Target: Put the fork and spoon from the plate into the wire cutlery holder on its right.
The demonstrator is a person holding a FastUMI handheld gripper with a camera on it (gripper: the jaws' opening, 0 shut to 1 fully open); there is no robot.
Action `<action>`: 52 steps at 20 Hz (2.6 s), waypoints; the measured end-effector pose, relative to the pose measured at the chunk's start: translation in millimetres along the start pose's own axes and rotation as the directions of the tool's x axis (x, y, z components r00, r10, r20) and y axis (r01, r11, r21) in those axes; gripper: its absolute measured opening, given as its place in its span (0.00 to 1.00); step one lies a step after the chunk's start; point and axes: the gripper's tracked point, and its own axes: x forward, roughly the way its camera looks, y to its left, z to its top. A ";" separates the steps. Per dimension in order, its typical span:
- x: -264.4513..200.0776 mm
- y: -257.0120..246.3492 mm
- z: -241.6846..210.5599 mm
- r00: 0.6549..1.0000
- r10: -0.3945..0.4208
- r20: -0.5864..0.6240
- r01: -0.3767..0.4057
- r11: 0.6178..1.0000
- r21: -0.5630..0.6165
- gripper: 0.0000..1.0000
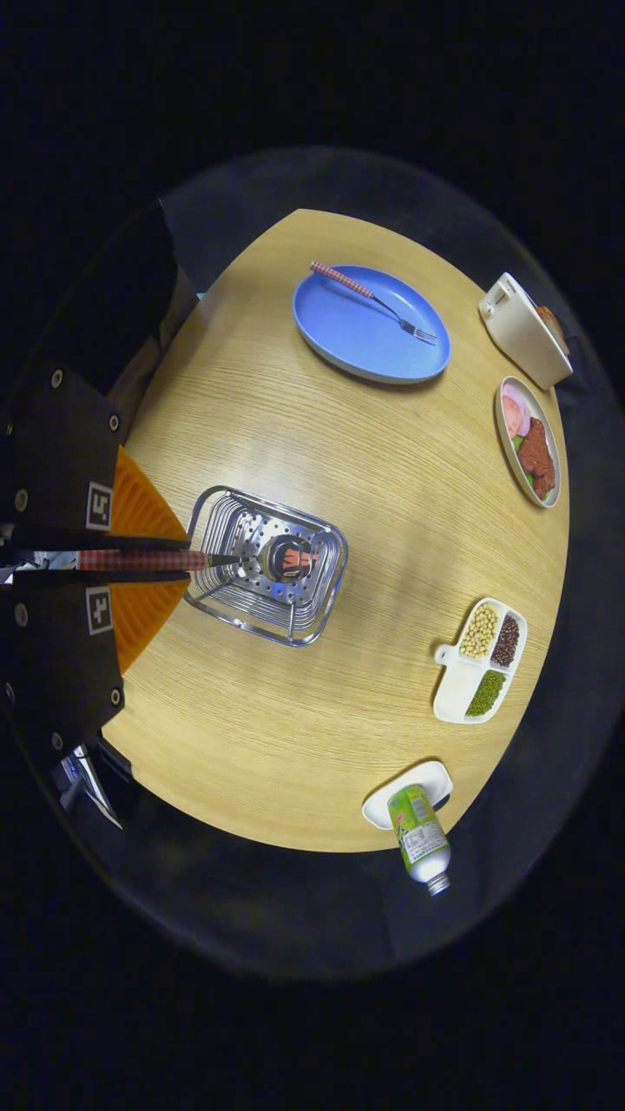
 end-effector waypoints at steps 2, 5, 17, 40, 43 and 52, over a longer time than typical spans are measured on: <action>0.9 2.4 1.6 1.000 0.002 0.009 -0.002 1.000 0.029 0.11; -2.8 5.5 7.3 0.998 -0.008 0.063 0.004 0.998 0.069 0.17; -63.7 42.8 68.8 0.851 -0.075 0.519 -0.096 0.951 0.295 0.74; -161.5 188.1 169.9 0.353 -0.201 0.914 -0.045 0.972 0.232 0.84; -136.3 219.6 174.3 0.402 -0.157 0.902 -0.079 0.976 0.205 0.85; -54.2 280.8 165.8 0.555 -0.135 0.821 -0.090 0.971 0.221 0.84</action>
